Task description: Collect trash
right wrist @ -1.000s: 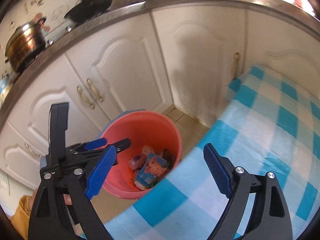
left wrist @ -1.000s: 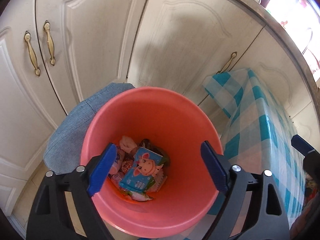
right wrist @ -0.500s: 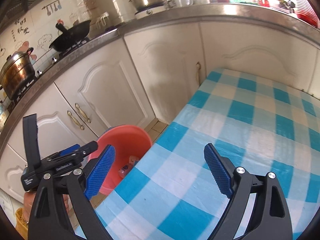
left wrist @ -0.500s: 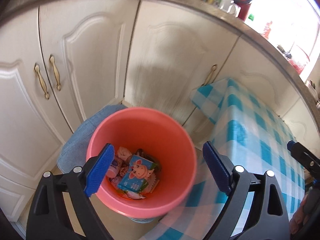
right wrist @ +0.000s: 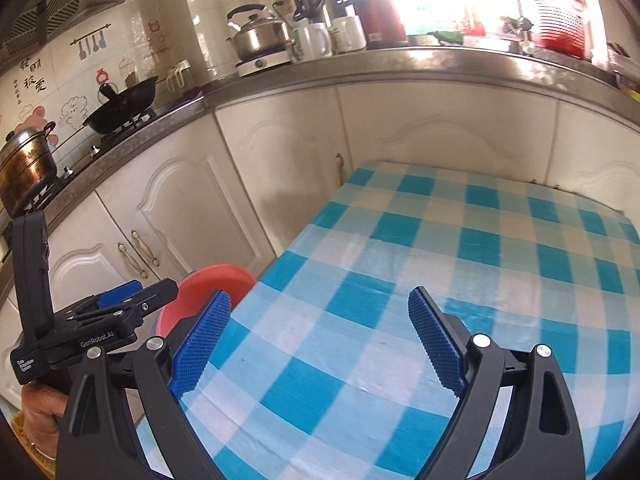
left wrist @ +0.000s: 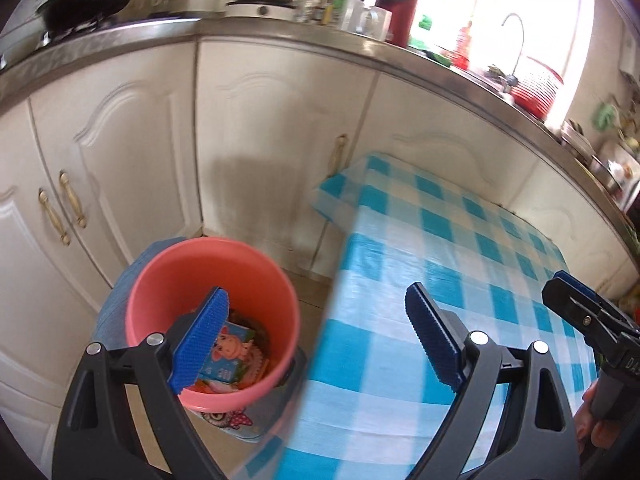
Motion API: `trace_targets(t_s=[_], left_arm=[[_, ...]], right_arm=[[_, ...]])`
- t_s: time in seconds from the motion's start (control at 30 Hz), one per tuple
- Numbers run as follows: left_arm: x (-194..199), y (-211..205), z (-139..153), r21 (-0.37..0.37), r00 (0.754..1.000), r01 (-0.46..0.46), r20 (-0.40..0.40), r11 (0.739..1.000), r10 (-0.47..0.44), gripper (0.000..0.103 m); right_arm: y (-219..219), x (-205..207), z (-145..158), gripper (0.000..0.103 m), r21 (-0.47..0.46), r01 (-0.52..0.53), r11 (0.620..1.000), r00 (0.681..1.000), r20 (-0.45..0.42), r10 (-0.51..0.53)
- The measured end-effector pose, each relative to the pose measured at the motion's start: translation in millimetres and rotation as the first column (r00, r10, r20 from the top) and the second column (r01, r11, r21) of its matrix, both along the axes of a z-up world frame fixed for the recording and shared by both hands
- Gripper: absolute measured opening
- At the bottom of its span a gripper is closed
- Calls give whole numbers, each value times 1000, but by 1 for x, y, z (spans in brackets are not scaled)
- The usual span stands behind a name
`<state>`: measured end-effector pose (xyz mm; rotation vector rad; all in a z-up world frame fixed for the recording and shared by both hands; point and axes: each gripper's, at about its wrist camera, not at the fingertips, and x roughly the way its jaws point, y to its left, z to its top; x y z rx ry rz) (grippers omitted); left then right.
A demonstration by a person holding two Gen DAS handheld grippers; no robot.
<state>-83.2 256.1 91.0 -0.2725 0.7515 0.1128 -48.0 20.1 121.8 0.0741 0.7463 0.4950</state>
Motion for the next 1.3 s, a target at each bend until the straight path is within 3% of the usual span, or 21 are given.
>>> trace_targets(t_s=[0.53,0.6,1.07,1.3], left_arm=[[-16,-100,38,53,981,179,63,982,-182,91],[-20,-110,44,58,977,192,78,980,-197,96],[-46,-170,89,113,935,277,196,954,-295,99],[-61,-187,113,131,912,290,263,948,-316,99]], right_arm=[[-99,-49,27,90,34,202,979,977,67,-204],[-110,-55,32,90,39,224,974,971,80,-227],[-185,-103,71,91,130,384,914,903,155,-401],[-205,-129,90,94,146,457,878,853,209,-479]])
